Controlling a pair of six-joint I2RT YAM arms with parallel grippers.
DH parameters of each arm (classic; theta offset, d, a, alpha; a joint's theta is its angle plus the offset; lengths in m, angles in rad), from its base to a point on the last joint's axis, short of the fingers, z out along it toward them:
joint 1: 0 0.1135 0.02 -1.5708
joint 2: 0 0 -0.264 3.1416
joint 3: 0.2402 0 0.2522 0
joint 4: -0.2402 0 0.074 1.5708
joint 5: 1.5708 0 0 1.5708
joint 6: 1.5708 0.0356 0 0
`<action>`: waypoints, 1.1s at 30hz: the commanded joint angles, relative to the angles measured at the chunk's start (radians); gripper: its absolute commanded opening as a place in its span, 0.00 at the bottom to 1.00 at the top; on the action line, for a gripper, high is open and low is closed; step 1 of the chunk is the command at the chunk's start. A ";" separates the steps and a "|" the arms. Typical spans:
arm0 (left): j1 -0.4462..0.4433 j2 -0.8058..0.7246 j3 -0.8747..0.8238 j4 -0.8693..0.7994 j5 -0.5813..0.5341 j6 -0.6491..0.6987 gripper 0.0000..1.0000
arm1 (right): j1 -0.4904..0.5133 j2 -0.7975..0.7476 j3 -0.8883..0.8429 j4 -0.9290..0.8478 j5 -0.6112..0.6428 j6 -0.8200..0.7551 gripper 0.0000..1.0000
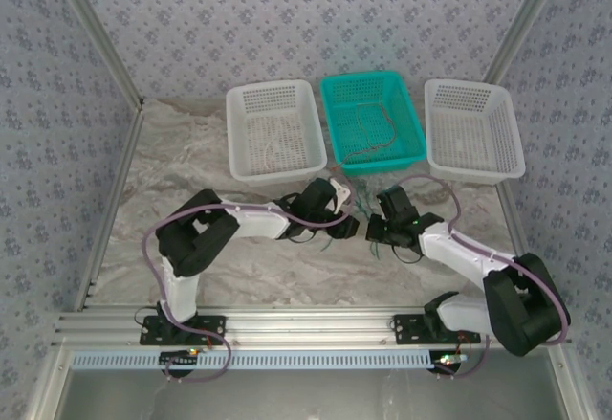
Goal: Untangle the cables
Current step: Untie the cable from multiple cables.
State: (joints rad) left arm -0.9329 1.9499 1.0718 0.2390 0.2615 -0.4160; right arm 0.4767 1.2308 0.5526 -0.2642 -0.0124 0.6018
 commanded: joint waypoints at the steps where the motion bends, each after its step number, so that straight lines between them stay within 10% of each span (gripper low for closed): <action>1: 0.013 0.035 0.033 -0.003 0.012 0.011 0.37 | 0.005 -0.034 0.003 -0.029 0.003 -0.014 0.00; 6: 0.055 0.004 -0.029 0.067 -0.011 -0.056 0.00 | 0.006 -0.081 0.003 -0.061 0.008 -0.008 0.00; 33: 0.178 -0.230 -0.202 -0.030 -0.093 -0.034 0.00 | -0.376 -0.439 -0.092 -0.251 0.065 0.071 0.00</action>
State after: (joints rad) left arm -0.7982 1.7725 0.8925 0.2855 0.2474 -0.4641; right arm 0.1429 0.7860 0.4603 -0.3988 -0.0952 0.6476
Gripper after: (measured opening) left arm 0.064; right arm 0.066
